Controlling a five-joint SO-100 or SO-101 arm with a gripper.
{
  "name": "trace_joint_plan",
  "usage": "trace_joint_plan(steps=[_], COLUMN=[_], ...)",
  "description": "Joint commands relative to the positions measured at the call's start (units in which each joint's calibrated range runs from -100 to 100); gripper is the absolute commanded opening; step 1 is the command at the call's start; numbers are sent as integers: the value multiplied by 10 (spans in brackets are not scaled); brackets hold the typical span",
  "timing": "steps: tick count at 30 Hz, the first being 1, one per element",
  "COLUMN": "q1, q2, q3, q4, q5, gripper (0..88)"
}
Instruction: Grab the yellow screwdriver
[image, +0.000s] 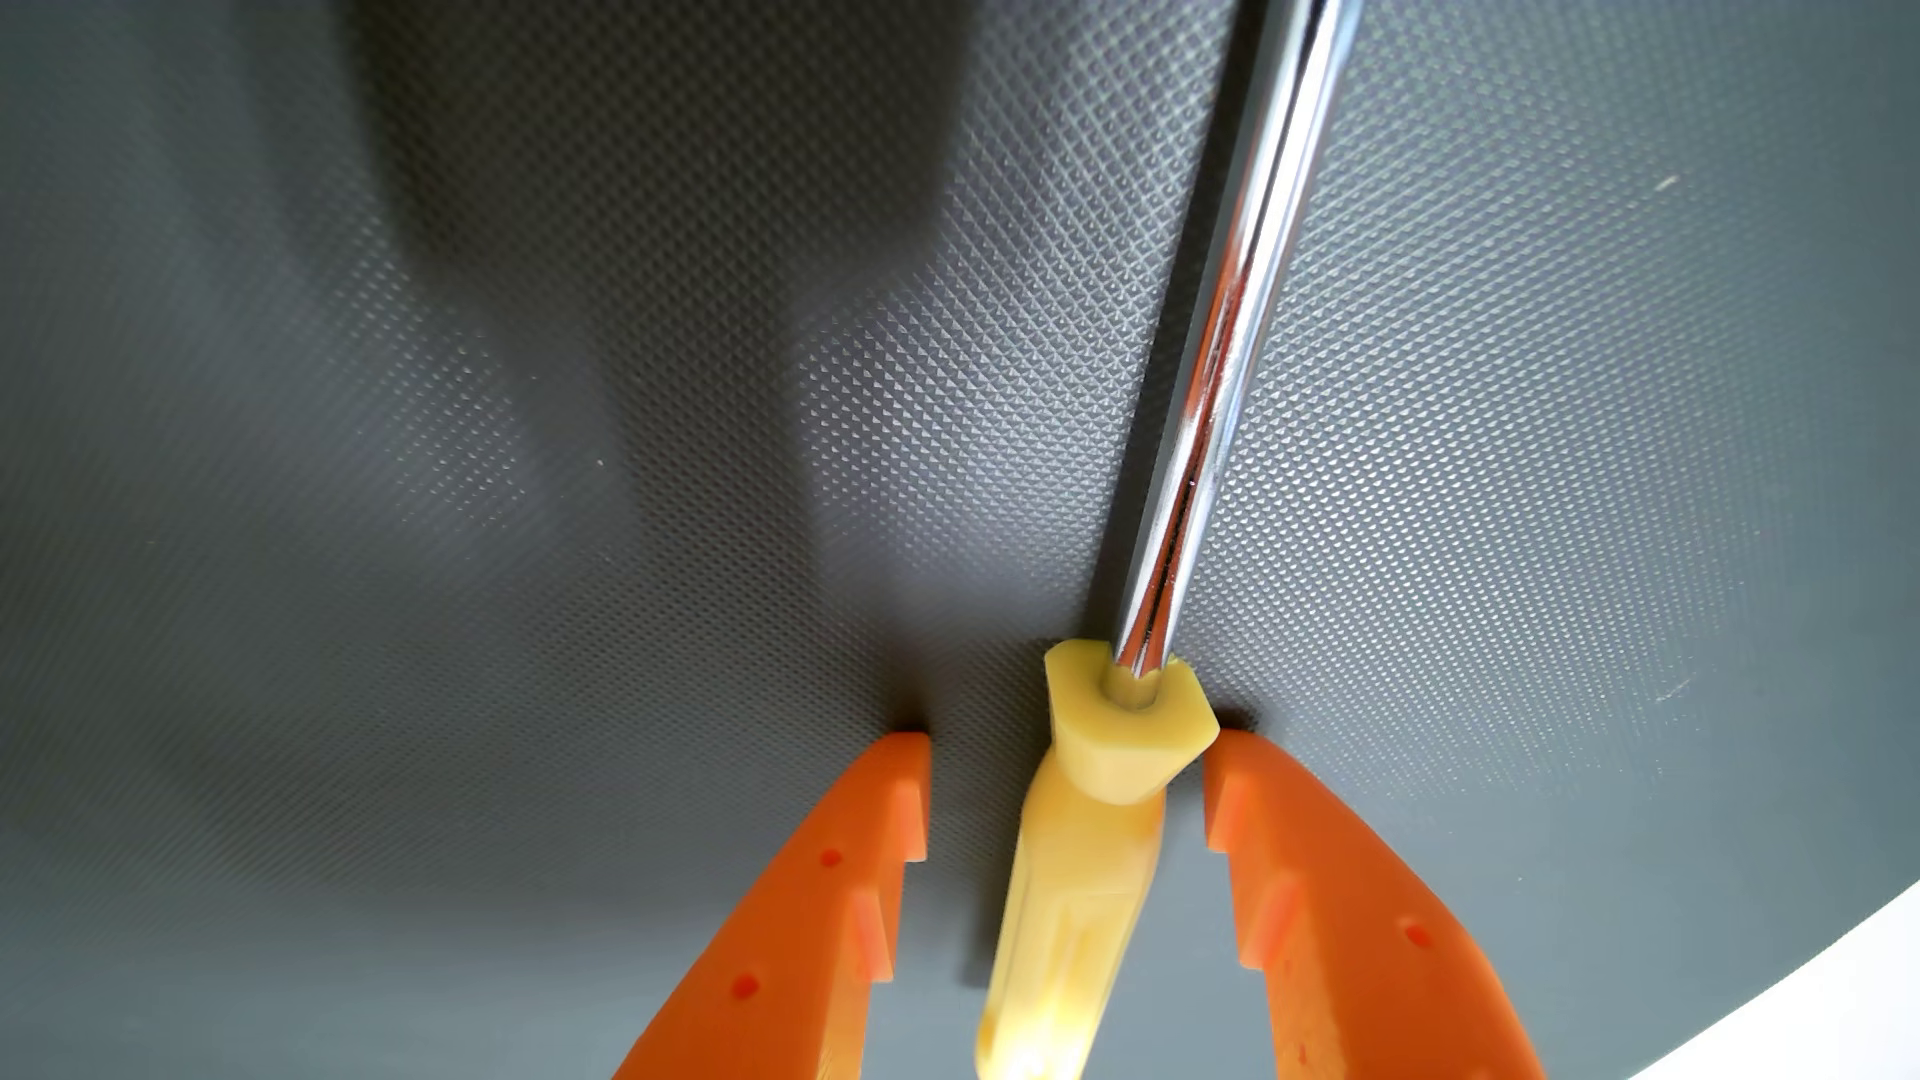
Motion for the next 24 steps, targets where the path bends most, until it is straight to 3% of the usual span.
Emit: trace_joint_plan(steps=[1,24], q1=[18,19], q2=[3,4], q3=[-28,-18], q4=[-2,15], q5=[-1,12], gripper=[161,161])
